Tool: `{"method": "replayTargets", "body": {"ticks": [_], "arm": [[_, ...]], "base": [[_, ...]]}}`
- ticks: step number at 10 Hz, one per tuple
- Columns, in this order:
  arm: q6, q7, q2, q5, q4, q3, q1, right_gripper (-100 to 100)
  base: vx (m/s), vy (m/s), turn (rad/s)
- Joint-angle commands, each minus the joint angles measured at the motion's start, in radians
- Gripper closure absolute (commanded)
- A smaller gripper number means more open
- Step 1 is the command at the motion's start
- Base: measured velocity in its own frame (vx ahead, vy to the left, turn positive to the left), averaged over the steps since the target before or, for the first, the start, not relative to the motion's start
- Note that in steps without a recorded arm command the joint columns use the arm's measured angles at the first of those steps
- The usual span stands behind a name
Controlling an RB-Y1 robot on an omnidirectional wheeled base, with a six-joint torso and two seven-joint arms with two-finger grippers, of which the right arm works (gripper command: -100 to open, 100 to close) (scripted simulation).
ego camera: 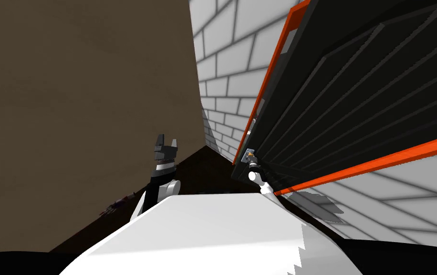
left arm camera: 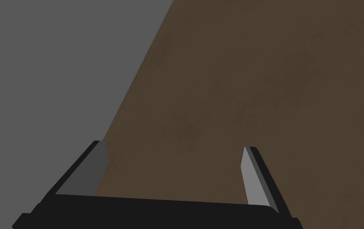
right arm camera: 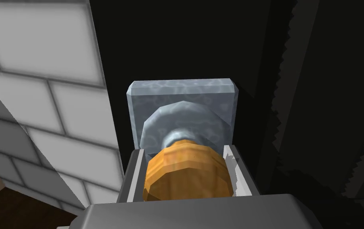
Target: Pull the door open
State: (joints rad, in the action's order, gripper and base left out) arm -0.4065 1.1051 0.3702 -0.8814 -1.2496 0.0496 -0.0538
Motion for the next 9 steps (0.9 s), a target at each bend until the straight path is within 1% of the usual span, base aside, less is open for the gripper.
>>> {"method": "replayTargets", "body": {"ticks": [1,3,4,5,8,9], "arm": [[-0.006,0.027,0.021,-0.001,-0.01,0.022,-0.006,100],[-0.009,0.05,0.04,-0.003,-0.017,0.041,-0.015,100],[-0.005,0.041,0.033,-0.003,-0.014,0.035,-0.014,100],[-0.008,0.057,0.047,-0.001,-0.021,0.055,-0.024,100],[-0.018,0.081,0.072,0.0,-0.035,0.081,-0.037,100],[-0.024,0.095,0.086,0.001,-0.043,0.095,-0.043,100]], "base": [[-0.276,-0.071,0.173],[-0.256,-0.073,0.154],[-0.098,-0.023,0.046],[-0.153,-0.028,0.14],[-0.222,-0.056,0.123],[-0.256,-0.049,0.158]]}}
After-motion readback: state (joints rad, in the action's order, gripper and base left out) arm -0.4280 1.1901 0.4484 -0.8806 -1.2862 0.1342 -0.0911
